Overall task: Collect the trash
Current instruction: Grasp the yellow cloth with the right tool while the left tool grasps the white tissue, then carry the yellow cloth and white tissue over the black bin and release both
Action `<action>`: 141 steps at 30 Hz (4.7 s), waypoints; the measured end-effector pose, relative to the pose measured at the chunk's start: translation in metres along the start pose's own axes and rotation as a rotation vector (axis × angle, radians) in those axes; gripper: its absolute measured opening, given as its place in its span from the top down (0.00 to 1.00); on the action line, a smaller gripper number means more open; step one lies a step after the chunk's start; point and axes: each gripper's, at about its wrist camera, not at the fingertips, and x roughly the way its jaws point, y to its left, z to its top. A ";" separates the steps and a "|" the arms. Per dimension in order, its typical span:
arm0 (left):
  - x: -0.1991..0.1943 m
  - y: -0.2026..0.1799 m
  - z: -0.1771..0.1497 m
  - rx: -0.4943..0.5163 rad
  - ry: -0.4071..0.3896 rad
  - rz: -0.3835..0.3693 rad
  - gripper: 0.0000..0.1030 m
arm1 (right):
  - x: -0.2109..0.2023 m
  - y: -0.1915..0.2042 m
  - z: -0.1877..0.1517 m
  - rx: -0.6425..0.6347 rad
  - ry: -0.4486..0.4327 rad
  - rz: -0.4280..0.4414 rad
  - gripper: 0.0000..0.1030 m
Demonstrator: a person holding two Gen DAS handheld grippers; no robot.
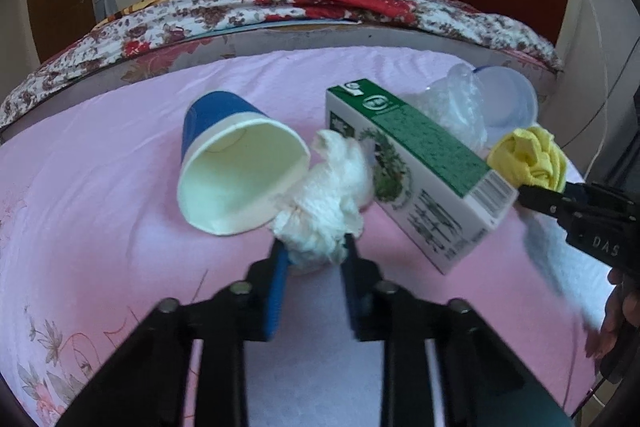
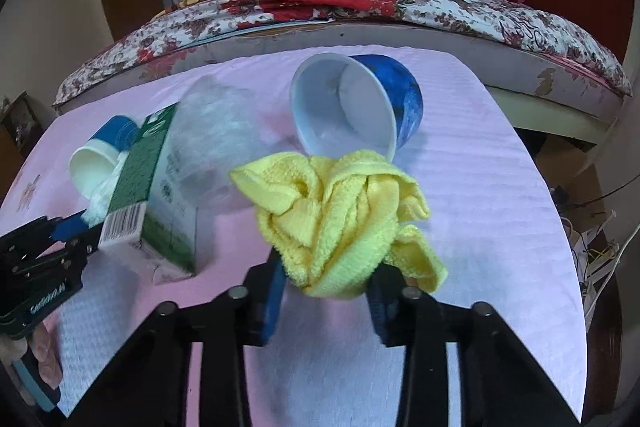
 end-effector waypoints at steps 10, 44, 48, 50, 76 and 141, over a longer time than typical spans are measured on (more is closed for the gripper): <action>-0.022 0.006 -0.011 -0.053 -0.054 -0.041 0.24 | -0.022 -0.007 -0.008 0.008 -0.018 0.003 0.66; -0.089 -0.045 -0.039 0.054 -0.129 -0.087 0.69 | -0.120 -0.022 -0.053 0.047 -0.108 -0.030 0.67; -0.108 -0.063 -0.050 0.069 -0.142 -0.122 0.69 | -0.154 -0.024 -0.068 0.042 -0.130 -0.058 0.67; -0.115 -0.070 -0.054 0.074 -0.148 -0.130 0.69 | -0.170 -0.024 -0.076 0.038 -0.143 -0.073 0.67; -0.166 -0.185 -0.082 0.245 -0.185 -0.317 0.69 | -0.294 -0.066 -0.169 0.107 -0.202 -0.193 0.66; -0.014 -0.339 -0.205 0.461 0.295 -0.419 0.05 | -0.153 -0.249 -0.394 0.330 0.323 -0.329 0.00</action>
